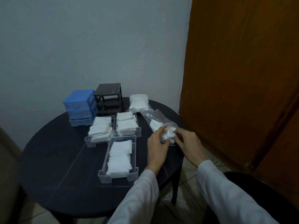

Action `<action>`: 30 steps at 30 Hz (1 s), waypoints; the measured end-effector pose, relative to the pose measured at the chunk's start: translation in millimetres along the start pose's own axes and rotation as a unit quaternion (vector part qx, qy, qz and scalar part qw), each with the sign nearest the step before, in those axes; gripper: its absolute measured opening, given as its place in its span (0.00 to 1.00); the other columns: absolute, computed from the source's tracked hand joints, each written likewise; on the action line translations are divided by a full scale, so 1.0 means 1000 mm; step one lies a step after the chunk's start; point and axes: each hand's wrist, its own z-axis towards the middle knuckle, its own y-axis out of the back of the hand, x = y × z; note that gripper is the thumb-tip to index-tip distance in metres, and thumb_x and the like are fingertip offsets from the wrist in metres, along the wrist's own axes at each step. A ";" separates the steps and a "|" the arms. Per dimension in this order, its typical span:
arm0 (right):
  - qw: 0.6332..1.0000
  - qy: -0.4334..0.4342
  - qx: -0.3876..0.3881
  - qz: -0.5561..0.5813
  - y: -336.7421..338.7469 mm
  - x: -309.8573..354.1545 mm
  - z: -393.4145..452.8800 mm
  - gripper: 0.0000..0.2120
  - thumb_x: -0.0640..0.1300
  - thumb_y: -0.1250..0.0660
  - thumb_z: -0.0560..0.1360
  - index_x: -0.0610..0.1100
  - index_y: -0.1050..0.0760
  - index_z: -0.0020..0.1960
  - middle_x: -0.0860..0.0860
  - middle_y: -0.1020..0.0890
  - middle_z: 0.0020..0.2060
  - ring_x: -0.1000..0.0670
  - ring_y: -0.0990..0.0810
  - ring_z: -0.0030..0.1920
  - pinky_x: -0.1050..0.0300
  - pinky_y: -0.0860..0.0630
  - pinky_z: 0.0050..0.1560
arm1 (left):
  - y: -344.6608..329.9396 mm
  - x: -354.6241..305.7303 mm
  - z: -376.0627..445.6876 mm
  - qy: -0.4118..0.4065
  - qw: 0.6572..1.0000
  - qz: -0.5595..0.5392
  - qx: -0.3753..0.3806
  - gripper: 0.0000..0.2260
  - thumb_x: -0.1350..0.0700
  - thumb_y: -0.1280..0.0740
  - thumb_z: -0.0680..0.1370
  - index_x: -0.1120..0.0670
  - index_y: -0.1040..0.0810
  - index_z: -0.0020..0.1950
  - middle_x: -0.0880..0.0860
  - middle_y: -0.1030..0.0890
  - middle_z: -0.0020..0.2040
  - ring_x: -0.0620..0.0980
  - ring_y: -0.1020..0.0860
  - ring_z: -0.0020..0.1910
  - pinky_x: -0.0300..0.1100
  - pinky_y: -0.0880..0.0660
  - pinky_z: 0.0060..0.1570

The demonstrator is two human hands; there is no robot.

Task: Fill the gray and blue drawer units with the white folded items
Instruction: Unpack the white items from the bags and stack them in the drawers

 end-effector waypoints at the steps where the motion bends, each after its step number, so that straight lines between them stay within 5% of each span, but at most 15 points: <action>1: 1.000 -0.002 -0.003 0.008 0.000 0.000 -0.001 0.06 0.41 0.36 0.76 0.45 0.22 0.51 0.48 0.18 0.45 0.50 0.21 0.44 0.52 0.23 0.46 | -0.001 0.002 0.001 0.003 1.000 0.005 -0.004 0.21 0.67 0.33 0.73 0.53 0.25 0.64 0.54 0.21 0.58 0.40 0.25 0.51 0.18 0.34 0.48; 7: 1.000 -0.009 -0.017 -0.016 0.007 -0.001 -0.006 0.08 0.42 0.36 0.76 0.44 0.22 0.53 0.47 0.18 0.46 0.49 0.22 0.47 0.51 0.27 0.52 | -0.002 0.004 0.002 0.019 1.000 0.022 -0.005 0.22 0.65 0.32 0.73 0.52 0.26 0.66 0.53 0.22 0.60 0.47 0.25 0.58 0.37 0.29 0.61; 12: 1.000 -0.002 0.005 -0.017 0.006 0.005 -0.003 0.16 0.45 0.29 0.71 0.42 0.23 0.57 0.47 0.19 0.51 0.48 0.22 0.51 0.56 0.27 0.54 | -0.002 0.003 0.000 0.025 0.999 0.022 -0.006 0.22 0.65 0.33 0.73 0.52 0.26 0.66 0.54 0.22 0.60 0.48 0.25 0.58 0.37 0.30 0.60; 21: 1.000 0.004 -0.014 0.001 0.017 0.004 -0.004 0.08 0.40 0.34 0.75 0.42 0.22 0.53 0.46 0.19 0.47 0.51 0.22 0.45 0.60 0.26 0.46 | 0.002 -0.003 -0.002 -0.005 0.999 0.033 -0.009 0.20 0.66 0.33 0.73 0.52 0.24 0.63 0.52 0.22 0.60 0.47 0.25 0.59 0.35 0.32 0.61; 30: 0.999 0.001 -0.021 0.042 0.041 0.002 -0.010 0.05 0.41 0.33 0.74 0.42 0.21 0.49 0.50 0.20 0.41 0.55 0.24 0.40 0.71 0.30 0.37 | 0.001 -0.003 -0.003 -0.048 0.998 0.025 -0.016 0.14 0.64 0.31 0.73 0.49 0.19 0.54 0.50 0.22 0.60 0.47 0.27 0.61 0.44 0.31 0.64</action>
